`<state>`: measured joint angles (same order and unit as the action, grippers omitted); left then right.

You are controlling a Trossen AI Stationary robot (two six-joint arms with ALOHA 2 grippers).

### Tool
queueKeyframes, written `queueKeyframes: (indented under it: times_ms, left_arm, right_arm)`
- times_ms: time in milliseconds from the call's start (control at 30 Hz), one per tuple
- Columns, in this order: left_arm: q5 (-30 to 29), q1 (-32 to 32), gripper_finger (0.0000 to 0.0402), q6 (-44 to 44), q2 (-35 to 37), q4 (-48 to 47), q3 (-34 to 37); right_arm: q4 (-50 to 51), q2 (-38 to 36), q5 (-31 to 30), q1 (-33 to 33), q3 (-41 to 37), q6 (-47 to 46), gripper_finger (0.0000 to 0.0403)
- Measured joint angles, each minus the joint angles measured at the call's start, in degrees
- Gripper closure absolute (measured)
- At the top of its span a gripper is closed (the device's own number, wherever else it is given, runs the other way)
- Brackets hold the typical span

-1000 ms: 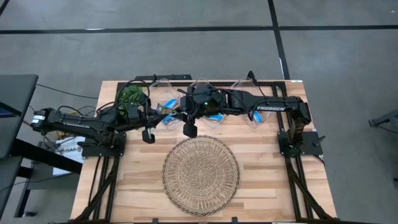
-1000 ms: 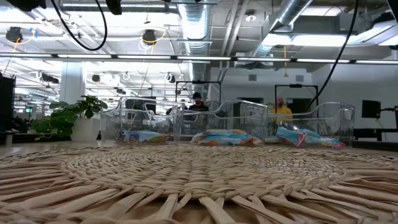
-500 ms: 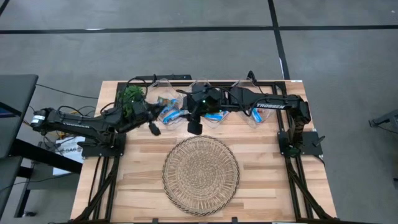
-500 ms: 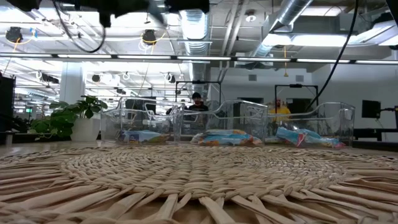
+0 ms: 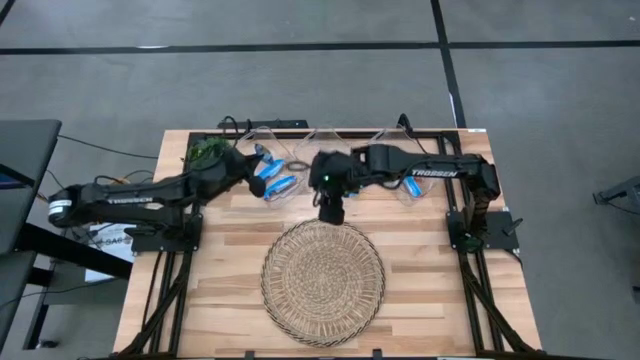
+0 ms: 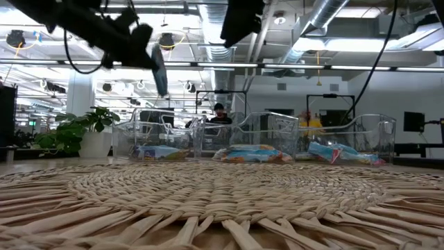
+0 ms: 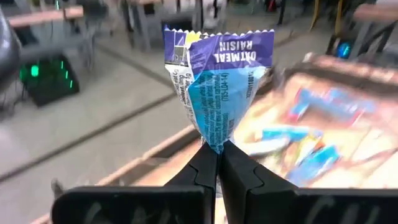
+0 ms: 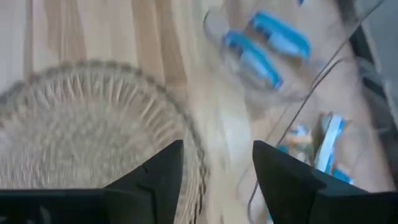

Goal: Pick and place Granola Bars by type
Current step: Put the blue granola bar into the left transparent bin

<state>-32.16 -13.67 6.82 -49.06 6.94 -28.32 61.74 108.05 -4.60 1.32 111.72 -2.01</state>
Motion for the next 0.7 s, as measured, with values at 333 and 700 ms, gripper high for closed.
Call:
queueKeyframes:
  times_ms: [333,700]
  left_arm:
    - [7.1,-8.5,0.0401,6.6,-11.0,-6.1,0.0]
    - [8.5,-9.2,0.0368,9.1,-14.6,-7.3,0.0]
  right_arm:
    - [2.2,-0.4,-2.2,-7.0,-4.3,-0.1,0.022]
    - [4.4,-0.4,-4.5,-9.3,-4.3,0.0,0.0238]
